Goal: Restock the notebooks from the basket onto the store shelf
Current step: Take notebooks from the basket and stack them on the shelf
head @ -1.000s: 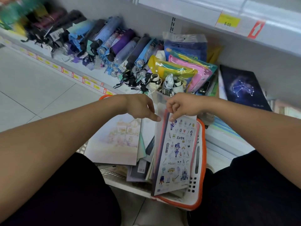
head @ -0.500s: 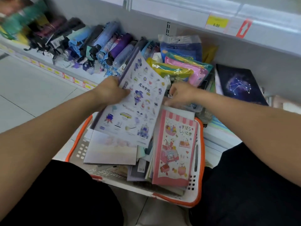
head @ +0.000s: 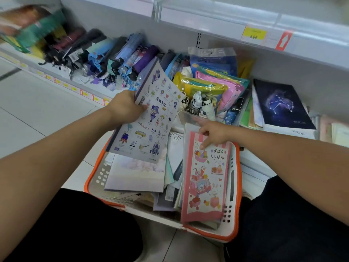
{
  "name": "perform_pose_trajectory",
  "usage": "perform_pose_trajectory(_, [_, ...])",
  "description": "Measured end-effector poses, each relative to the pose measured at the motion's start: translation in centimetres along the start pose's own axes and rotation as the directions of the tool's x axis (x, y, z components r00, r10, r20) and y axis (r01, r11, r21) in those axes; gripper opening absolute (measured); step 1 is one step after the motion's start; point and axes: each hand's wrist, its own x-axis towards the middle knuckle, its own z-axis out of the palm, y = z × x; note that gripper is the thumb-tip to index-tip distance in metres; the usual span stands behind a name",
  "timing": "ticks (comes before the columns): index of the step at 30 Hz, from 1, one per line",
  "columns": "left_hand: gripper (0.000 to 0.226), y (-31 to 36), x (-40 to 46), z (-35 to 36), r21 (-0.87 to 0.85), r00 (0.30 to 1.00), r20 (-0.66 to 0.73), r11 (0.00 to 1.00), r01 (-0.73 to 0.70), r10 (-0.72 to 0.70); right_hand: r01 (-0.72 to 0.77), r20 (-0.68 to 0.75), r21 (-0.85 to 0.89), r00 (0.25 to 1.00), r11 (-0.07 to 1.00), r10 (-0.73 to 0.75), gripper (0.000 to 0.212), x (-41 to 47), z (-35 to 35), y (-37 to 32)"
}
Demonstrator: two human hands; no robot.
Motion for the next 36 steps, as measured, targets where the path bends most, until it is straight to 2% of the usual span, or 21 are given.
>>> perform_pose_trajectory(2, [0.019,-0.4,0.0,-0.4,-0.067,1.000,0.026,0.998,-0.008,0.010,0.086,0.102,0.113,0.990,0.990,-0.097,0.027,-1.0,-2.2,-1.0])
perform_pose_trajectory(4, [0.016,-0.6,-0.1,-0.9,-0.131,0.999,0.039,0.991,-0.022,0.027,0.157,0.102,0.204,0.978,0.966,-0.180,0.016,-2.6,-4.5,-2.8])
perform_pose_trajectory(5, [0.014,-0.6,-0.1,-1.2,-0.162,0.998,0.049,0.986,-0.030,0.039,0.199,0.042,0.252,0.975,0.947,-0.216,0.013,-3.4,-5.6,-3.8])
perform_pose_trajectory(7, [0.016,-0.3,-0.4,-2.0,-0.208,0.991,0.104,0.976,-0.058,0.081,0.291,-0.164,0.346,0.955,0.892,-0.248,0.008,-4.6,-7.6,-5.4])
perform_pose_trajectory(9, [0.025,0.4,-0.8,-2.8,-0.233,0.980,0.150,0.968,-0.095,0.132,0.366,-0.374,0.439,0.905,0.821,-0.203,0.010,-5.1,-8.9,-6.7])
perform_pose_trajectory(11, [0.033,1.3,-1.3,-3.0,-0.244,0.966,0.159,0.956,-0.161,0.203,0.439,-0.494,0.559,0.857,0.704,-0.142,0.011,-5.4,-9.7,-8.0])
perform_pose_trajectory(13, [0.036,2.3,-1.8,-2.8,-0.247,0.963,0.112,0.945,-0.214,0.247,0.497,-0.595,0.566,0.798,0.658,-0.091,0.011,-5.3,-10.0,-8.7])
perform_pose_trajectory(15, [0.037,3.0,-2.2,-2.8,-0.307,0.964,0.099,0.929,-0.205,0.245,0.523,-0.676,0.516,0.735,0.678,-0.054,0.009,-5.4,-10.4,-9.0])
perform_pose_trajectory(18, [0.023,3.4,-2.5,-2.8,-0.449,0.928,0.230,0.878,-0.166,0.293,0.546,-0.754,0.454,0.657,0.704,-0.024,0.008,-5.8,-11.4,-9.2])
perform_pose_trajectory(21, [0.030,3.8,-2.7,-2.0,-0.425,0.910,0.289,0.891,-0.158,0.299,0.559,-0.798,0.425,0.603,0.712,0.003,0.010,-6.2,-12.1,-9.4])
perform_pose_trajectory(23, [0.031,4.2,-2.8,-1.5,-0.449,0.924,0.263,0.883,-0.138,0.278,0.541,-0.836,0.371,0.548,0.755,0.018,0.015,-6.3,-12.3,-9.4])
perform_pose_trajectory(25, [0.031,4.3,-2.7,-1.6,-0.526,0.944,0.217,0.844,-0.103,0.250,0.439,-0.885,0.250,0.465,0.863,0.020,0.035,-6.4,-12.8,-9.1])
perform_pose_trajectory(27, [0.033,4.7,-2.7,-2.5,-0.620,0.959,0.162,0.780,-0.085,0.233,0.352,-0.896,0.280,0.431,0.893,0.111,0.067,-7.1,-13.6,-8.8])
perform_pose_trajectory(28, [0.032,5.0,-2.7,-3.1,-0.668,0.964,0.135,0.740,-0.082,0.229,0.378,-0.856,0.397,0.481,0.836,0.189,0.075,-7.8,-13.9,-8.8])
perform_pose_trajectory(29, [0.031,5.3,-2.6,-3.7,-0.718,0.969,0.107,0.691,-0.078,0.221,0.435,-0.777,0.546,0.583,0.716,0.238,0.073,-8.6,-14.0,-9.2])
perform_pose_trajectory(31, [0.025,6.1,-2.3,-5.1,-0.812,0.980,0.046,0.578,-0.077,0.195,0.441,-0.543,0.791,0.826,0.424,0.154,0.052,-10.0,-13.8,-10.0])
perform_pose_trajectory(32, [0.022,6.8,-2.2,-5.8,-0.846,0.984,0.014,0.527,-0.085,0.180,0.400,-0.449,0.859,0.889,0.320,0.095,0.047,-10.6,-13.6,-10.4])
perform_pose_trajectory(34, [0.025,8.1,-1.4,-7.0,-0.888,0.987,-0.036,0.447,-0.103,0.157,0.356,-0.363,0.921,0.932,0.156,0.017,0.042,-11.7,-13.5,-10.9])
perform_pose_trajectory(36, [0.029,9.7,-0.3,-8.0,-0.907,0.987,-0.041,0.407,-0.103,0.158,0.408,-0.413,0.906,0.910,0.115,0.025,0.034,-12.7,-14.3,-11.7])
